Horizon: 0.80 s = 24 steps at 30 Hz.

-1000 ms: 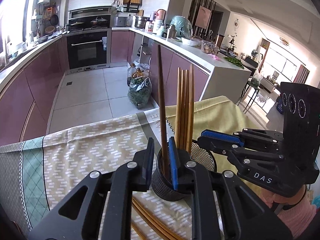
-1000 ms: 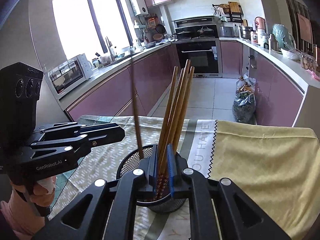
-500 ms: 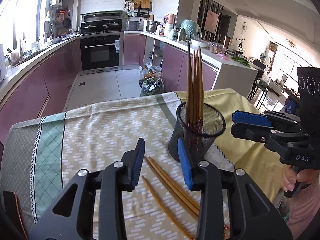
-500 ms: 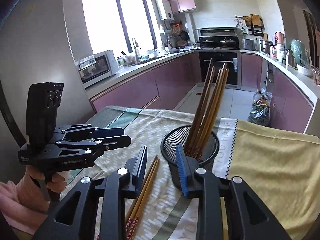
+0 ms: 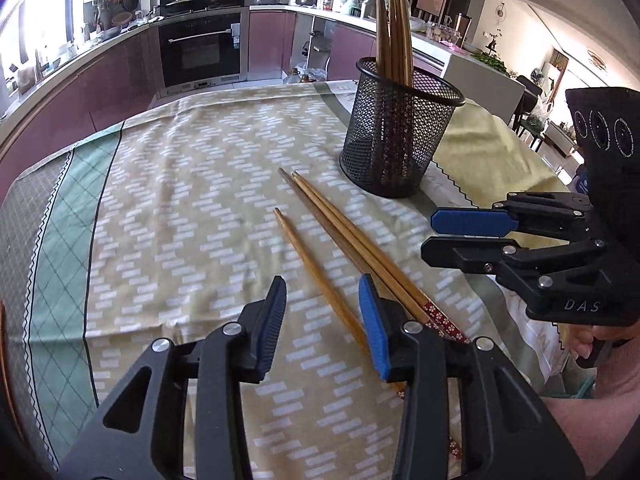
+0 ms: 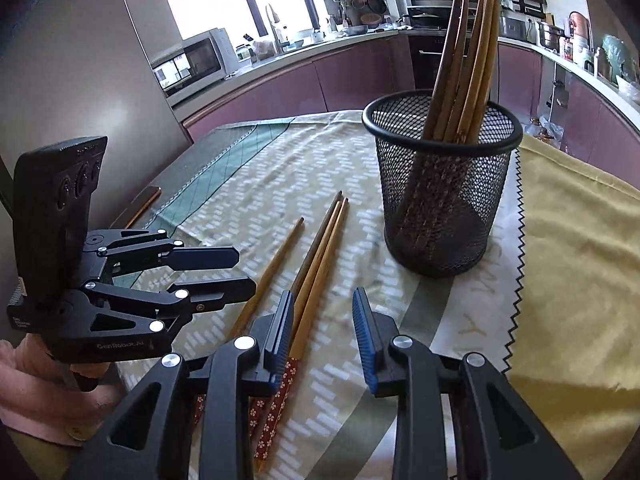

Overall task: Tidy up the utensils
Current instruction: 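Open both tools and move them back down to the loose chopsticks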

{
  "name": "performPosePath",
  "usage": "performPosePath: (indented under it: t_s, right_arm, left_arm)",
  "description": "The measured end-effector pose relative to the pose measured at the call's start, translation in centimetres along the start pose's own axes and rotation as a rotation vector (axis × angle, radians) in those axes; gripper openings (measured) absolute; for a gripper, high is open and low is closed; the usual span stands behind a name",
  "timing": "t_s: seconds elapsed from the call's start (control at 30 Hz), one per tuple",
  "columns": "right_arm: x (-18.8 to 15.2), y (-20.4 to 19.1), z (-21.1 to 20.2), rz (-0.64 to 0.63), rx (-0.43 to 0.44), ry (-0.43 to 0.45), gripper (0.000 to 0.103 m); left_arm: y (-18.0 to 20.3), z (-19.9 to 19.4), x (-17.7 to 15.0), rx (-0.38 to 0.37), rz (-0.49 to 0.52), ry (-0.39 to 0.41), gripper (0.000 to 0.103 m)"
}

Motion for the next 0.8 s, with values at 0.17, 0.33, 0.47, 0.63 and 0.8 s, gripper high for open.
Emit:
performPosePath:
  t_s: [0.17,0.33,0.47,0.63,0.8]
  right_arm:
    - [-0.9,-0.4,0.3,0.005,0.001,-0.024,0.028]
    - [-1.4,-0.2,0.5,0.009,-0.006,-0.041,0.028]
    - [-1.7,-0.3,0.6,0.006,-0.009,-0.049,0.028]
    - [-2.0,-0.5,0.8,-0.003,-0.019,-0.052,0.028]
    - [-2.0,-0.5,0.9,-0.009,-0.031,-0.057,0.028]
  left_arm:
    - [0.5,0.6,-1.1,-0.004,-0.005,-0.022,0.037]
    - [0.9,0.8,-1.3,0.015,0.008,-0.022,0.036]
    - [0.9,0.9,-1.2,0.020,0.005,-0.022,0.036]
    - [0.6,1.1,-1.0,0.034,0.004,-0.022,0.030]
    - [0.3,1.3,-0.8,0.045,-0.001,-0.020,0.020]
Point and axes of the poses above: each gripper's, at about its wrist camera, not at the fingertips, and z roughly the way its jaws point, y to its right, x to its top, the point moved 8 cm from there along z, roughly the way its jaws point, and after that the axes turned 7 degrees about y, right-handed, at the moved point
